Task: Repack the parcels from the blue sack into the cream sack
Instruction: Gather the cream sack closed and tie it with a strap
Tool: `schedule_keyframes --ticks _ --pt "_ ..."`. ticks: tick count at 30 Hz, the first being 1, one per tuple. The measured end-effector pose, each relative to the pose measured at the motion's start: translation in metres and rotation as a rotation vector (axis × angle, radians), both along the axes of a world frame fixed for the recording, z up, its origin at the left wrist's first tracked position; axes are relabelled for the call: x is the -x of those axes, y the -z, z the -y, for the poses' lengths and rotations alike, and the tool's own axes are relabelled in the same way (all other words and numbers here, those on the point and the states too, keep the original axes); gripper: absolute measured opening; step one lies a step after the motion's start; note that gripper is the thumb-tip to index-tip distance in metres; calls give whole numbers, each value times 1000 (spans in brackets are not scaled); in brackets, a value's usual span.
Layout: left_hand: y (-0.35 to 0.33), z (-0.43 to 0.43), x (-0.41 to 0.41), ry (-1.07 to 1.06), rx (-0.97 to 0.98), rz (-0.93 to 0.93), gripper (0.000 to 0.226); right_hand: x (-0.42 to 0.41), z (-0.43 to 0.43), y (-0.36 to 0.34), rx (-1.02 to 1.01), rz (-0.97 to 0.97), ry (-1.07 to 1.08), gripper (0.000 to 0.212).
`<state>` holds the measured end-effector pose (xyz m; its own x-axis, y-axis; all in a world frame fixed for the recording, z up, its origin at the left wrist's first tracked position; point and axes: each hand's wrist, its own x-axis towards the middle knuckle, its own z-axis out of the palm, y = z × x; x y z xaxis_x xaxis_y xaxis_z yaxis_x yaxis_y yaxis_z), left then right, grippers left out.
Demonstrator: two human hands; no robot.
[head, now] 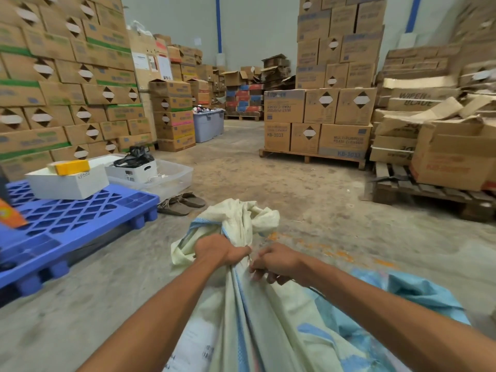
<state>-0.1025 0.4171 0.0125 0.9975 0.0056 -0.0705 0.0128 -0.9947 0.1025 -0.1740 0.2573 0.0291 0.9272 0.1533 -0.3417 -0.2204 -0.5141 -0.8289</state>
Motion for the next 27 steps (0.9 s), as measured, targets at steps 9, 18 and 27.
schedule_keyframes --ticks 9,18,27 --pt "-25 -52 3 60 489 -633 61 -4 -62 27 -478 -110 454 13" --pt "-38 -73 31 485 -117 -444 20 -4 -90 50 -513 -82 485 13" --pt "-82 -33 43 585 -423 -358 24 24 -97 50 -522 100 231 22"
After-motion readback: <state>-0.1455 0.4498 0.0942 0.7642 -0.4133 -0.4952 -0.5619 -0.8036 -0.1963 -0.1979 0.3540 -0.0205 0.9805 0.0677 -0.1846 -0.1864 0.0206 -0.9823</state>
